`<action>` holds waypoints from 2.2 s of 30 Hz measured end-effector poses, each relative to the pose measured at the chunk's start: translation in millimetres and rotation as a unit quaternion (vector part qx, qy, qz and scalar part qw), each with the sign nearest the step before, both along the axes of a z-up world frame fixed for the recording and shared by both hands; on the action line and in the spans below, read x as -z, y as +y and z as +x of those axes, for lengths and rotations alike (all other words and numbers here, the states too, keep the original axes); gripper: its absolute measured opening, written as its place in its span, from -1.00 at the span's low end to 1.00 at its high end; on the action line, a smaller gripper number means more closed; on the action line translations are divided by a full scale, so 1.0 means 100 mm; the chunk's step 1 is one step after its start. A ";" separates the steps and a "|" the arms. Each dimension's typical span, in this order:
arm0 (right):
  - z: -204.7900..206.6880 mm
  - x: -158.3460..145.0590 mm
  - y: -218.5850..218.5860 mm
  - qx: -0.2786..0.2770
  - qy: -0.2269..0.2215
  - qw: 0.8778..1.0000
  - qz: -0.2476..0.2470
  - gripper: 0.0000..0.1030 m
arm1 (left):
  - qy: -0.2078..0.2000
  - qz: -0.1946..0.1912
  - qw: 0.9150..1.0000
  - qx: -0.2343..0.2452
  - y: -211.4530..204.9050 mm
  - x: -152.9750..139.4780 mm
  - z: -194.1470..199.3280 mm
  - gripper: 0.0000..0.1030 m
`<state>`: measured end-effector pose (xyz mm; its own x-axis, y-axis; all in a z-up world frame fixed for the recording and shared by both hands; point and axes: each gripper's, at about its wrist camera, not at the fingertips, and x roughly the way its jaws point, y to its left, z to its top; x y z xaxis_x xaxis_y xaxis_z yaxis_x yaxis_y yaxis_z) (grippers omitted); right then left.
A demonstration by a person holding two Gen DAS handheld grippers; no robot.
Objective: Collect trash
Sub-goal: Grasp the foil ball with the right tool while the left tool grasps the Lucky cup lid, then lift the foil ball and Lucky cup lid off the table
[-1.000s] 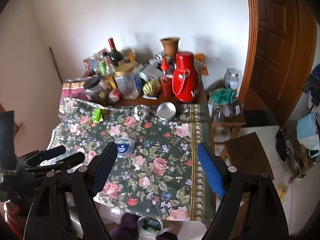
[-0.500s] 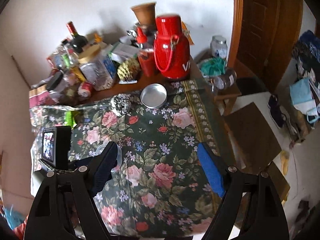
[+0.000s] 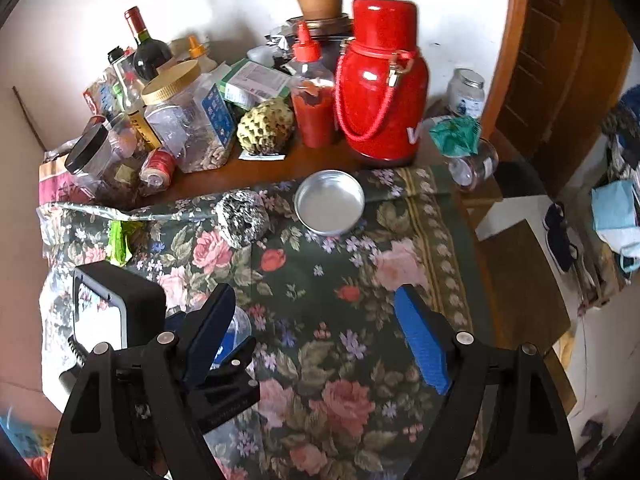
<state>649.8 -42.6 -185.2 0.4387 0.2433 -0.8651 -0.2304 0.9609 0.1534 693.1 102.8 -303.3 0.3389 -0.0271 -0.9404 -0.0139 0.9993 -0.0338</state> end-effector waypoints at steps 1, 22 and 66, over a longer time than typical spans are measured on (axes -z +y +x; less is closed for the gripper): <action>0.02 0.02 0.02 -0.003 0.001 1.000 0.000 0.54 | -0.003 -0.006 1.000 -0.001 0.03 -0.01 0.00 0.47; 0.90 0.86 1.02 -0.028 0.083 0.995 0.038 0.35 | -0.077 -0.063 0.988 -0.119 1.53 -0.70 -0.22 0.41; -1.46 -1.54 -0.69 -0.156 -0.168 0.964 0.137 -0.02 | -0.340 -0.044 0.930 -0.130 -0.37 -3.00 -2.49 0.40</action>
